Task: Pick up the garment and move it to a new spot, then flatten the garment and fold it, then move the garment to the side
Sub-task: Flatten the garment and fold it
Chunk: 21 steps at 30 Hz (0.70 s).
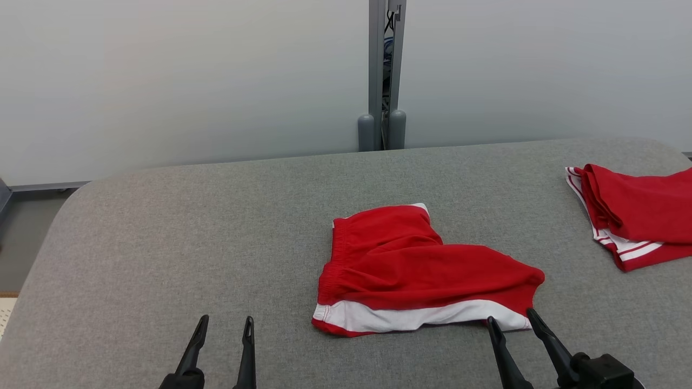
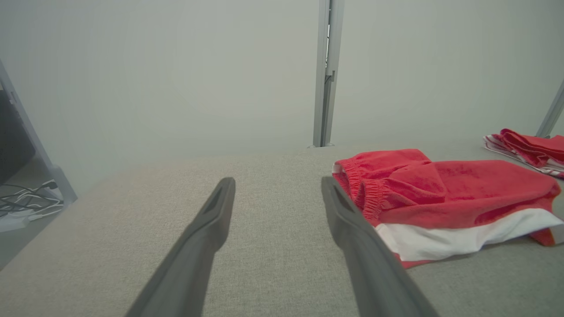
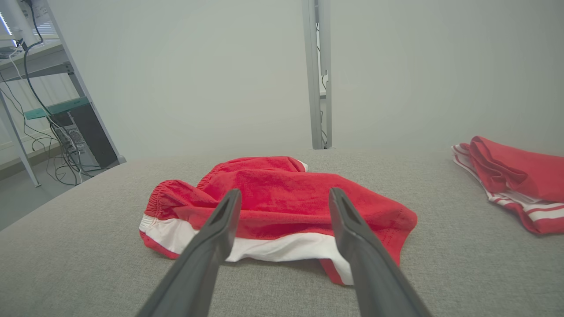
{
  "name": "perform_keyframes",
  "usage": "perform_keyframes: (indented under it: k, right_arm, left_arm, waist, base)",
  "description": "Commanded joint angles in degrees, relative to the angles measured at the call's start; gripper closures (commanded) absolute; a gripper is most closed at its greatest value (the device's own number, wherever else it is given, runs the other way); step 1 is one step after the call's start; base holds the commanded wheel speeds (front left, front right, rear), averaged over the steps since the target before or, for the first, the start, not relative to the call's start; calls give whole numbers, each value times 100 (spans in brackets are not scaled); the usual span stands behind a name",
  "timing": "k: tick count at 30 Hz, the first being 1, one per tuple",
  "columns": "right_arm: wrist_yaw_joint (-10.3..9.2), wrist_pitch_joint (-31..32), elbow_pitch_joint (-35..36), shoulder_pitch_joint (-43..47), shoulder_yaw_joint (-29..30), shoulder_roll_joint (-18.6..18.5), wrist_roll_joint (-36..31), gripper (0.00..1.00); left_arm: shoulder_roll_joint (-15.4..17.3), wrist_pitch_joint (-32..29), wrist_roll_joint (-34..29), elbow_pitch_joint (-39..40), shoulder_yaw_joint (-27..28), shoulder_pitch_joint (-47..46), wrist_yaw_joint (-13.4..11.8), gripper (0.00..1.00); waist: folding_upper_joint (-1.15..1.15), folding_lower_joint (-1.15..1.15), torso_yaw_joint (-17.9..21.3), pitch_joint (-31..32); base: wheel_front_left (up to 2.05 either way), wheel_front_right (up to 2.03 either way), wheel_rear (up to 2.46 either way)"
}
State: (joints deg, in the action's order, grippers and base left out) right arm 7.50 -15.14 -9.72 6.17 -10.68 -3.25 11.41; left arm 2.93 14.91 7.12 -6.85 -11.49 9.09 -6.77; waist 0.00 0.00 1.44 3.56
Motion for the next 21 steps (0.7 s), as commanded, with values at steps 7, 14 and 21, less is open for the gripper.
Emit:
perform_keyframes:
  k: [7,14,21]
  right_arm:
    - [-2,-8,18,-57,-24,-44,58,0]
    - [-2,-8,24,-114,-122,-66,68,0]
    - [-2,-8,50,-172,-219,-143,119,0]
  left_arm:
    - [7,31,54,-106,8,-47,51,0]
    - [12,26,222,-808,-368,-443,279,0]
    - [11,-20,539,-1849,-923,-1260,632,0]
  waist:
    - [0,0,14,-24]
    - [0,0,73,-129]
    - [0,0,217,-316]
  base:
    - [0,0,0]
    - [0,0,0]
    - [0,0,0]
